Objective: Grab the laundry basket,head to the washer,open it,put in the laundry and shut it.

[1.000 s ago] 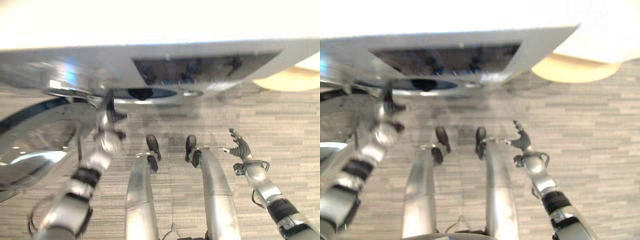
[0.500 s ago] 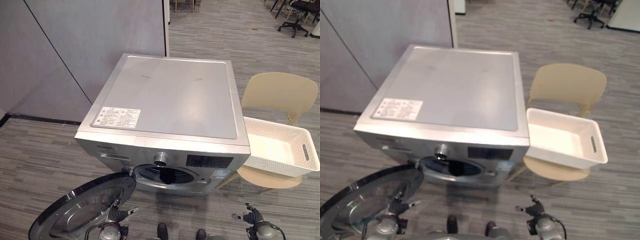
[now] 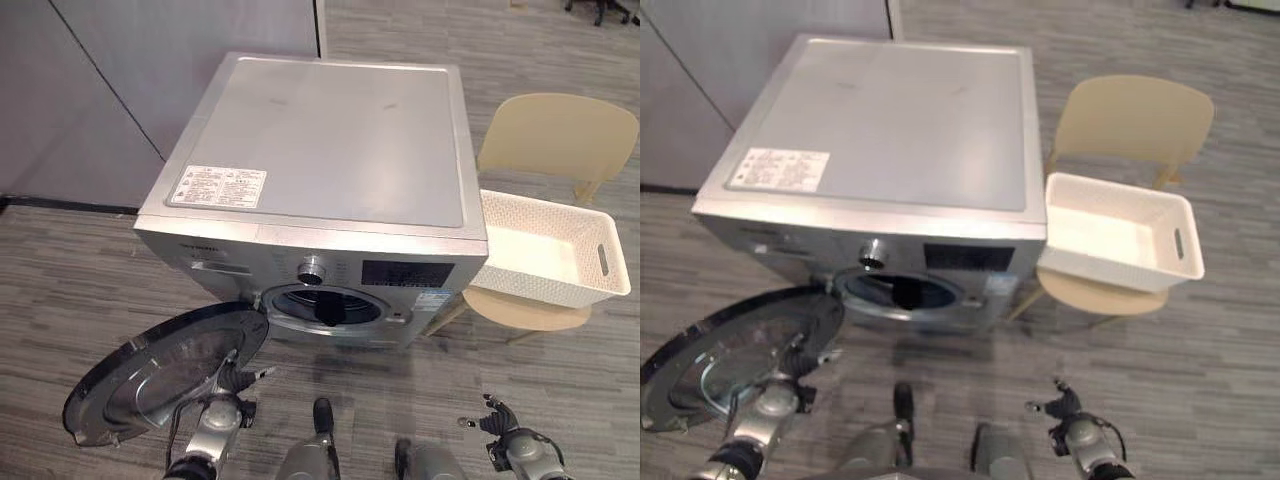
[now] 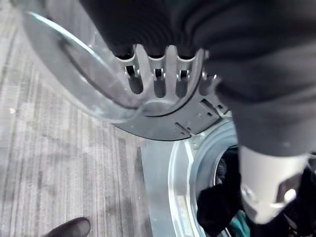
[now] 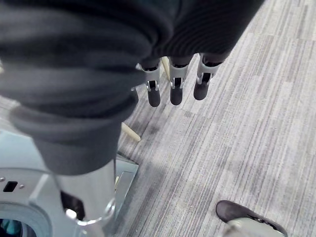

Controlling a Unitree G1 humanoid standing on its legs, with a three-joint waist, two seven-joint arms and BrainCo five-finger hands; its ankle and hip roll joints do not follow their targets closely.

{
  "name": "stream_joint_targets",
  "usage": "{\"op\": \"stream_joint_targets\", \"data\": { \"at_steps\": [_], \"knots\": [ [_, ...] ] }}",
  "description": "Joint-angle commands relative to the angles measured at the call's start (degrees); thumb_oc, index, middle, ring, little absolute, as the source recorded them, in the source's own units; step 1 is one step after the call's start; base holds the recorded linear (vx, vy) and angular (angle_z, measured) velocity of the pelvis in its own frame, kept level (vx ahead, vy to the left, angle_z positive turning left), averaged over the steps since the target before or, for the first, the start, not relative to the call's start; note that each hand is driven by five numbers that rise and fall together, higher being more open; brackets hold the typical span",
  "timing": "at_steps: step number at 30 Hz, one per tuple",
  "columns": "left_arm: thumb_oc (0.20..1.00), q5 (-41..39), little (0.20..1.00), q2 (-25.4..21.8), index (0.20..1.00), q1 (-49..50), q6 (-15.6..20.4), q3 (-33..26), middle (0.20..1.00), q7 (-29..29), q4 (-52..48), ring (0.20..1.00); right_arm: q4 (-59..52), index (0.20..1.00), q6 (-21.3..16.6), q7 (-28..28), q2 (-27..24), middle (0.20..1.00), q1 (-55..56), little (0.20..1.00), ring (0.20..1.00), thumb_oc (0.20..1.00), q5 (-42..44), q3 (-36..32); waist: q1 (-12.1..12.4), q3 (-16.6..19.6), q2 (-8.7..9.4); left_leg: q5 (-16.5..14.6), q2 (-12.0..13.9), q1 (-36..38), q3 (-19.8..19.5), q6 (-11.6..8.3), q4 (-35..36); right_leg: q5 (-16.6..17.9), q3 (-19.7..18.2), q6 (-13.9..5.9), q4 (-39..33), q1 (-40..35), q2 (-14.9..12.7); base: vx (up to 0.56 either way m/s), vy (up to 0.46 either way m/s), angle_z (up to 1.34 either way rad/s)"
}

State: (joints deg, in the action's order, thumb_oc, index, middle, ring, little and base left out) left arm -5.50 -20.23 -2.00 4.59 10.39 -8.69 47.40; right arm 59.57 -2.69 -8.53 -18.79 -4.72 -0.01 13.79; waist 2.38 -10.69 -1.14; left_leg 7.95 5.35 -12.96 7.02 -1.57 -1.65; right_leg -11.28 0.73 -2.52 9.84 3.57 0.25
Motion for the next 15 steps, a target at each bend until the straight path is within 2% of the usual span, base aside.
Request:
{"op": "stream_joint_targets", "data": {
  "at_steps": [1,4,5,6,8,11,15],
  "knots": [
    [1.000,0.19,1.000,-2.68,1.000,0.91,1.19,-1.61,1.000,-0.50,-2.18,1.000,-2.65,1.000,-1.15,-0.48,-1.31,1.000,0.54,1.000,1.000,1.000,-0.91,0.03,0.19,0.84,2.94,1.13,-2.03,-6.95,-2.76,-0.91,-1.02,2.48,-1.58,-0.28,-4.76,-0.54,1.69,-0.14,-0.083,0.58],
    [1.000,1.17,1.000,-3.00,1.000,0.29,1.10,-1.64,1.000,-0.48,-0.70,1.000,-1.94,1.000,-0.90,-0.52,-2.20,1.000,0.05,1.000,1.000,1.000,-1.16,-0.15,-0.02,-0.10,2.61,0.03,-2.81,-7.10,-3.81,-0.90,-1.96,3.08,-0.39,-0.20,-4.90,0.30,1.58,-0.22,-0.026,0.44],
    [1.000,2.18,1.000,-3.86,1.000,-0.37,1.31,-2.29,1.000,-0.56,1.07,1.000,-1.32,1.000,-1.37,-0.21,-2.70,1.000,0.31,1.000,1.000,1.000,-1.01,-0.69,-0.69,0.22,3.18,-4.63,-5.49,-4.86,-6.15,-0.28,-5.07,4.43,0.63,-0.55,-5.44,0.86,-0.01,-0.16,0.054,0.47],
    [1.000,2.15,1.000,-4.06,1.000,-0.52,1.37,-2.55,1.000,-0.75,1.08,1.000,-0.89,1.000,-1.54,-0.22,-2.81,1.000,0.28,1.000,1.000,1.000,-1.10,-0.71,-0.87,0.40,3.35,-5.83,-6.38,-3.98,-7.36,-0.19,-5.98,4.79,0.90,-0.52,-5.52,1.14,-0.36,-0.16,0.054,0.49],
    [1.000,1.99,1.000,-4.24,1.000,-0.99,1.35,-2.64,1.000,-1.04,0.96,1.000,-0.30,1.000,-1.64,-0.24,-2.81,1.000,0.39,1.000,1.000,1.000,-1.04,-0.88,-1.44,0.75,3.29,-6.35,-6.62,-3.51,-7.38,-0.09,-6.29,4.96,1.41,-0.54,-5.82,1.55,-0.55,-0.03,0.040,0.15],
    [1.000,1.48,1.000,-4.59,1.000,-1.90,1.33,-2.57,1.000,-2.07,-0.44,1.000,1.57,1.000,-1.30,-0.30,-2.49,1.000,0.76,1.000,1.000,1.000,-0.69,-1.55,-2.34,1.32,3.49,-7.36,-4.97,-3.49,-4.37,0.16,-8.19,4.32,2.96,-0.59,-5.16,1.50,-1.28,0.06,0.103,0.42],
    [1.000,2.80,1.000,-5.03,1.000,-2.45,1.11,-2.31,1.000,-3.00,-0.43,1.000,2.17,1.000,-1.20,-0.38,-2.32,1.000,0.68,1.000,1.000,1.000,-0.93,-2.00,-2.58,2.07,3.62,-8.86,-5.19,-1.75,-4.53,0.74,-7.22,3.64,3.22,-1.16,-4.35,0.23,-1.82,0.12,0.090,-0.01]
  ]
}}
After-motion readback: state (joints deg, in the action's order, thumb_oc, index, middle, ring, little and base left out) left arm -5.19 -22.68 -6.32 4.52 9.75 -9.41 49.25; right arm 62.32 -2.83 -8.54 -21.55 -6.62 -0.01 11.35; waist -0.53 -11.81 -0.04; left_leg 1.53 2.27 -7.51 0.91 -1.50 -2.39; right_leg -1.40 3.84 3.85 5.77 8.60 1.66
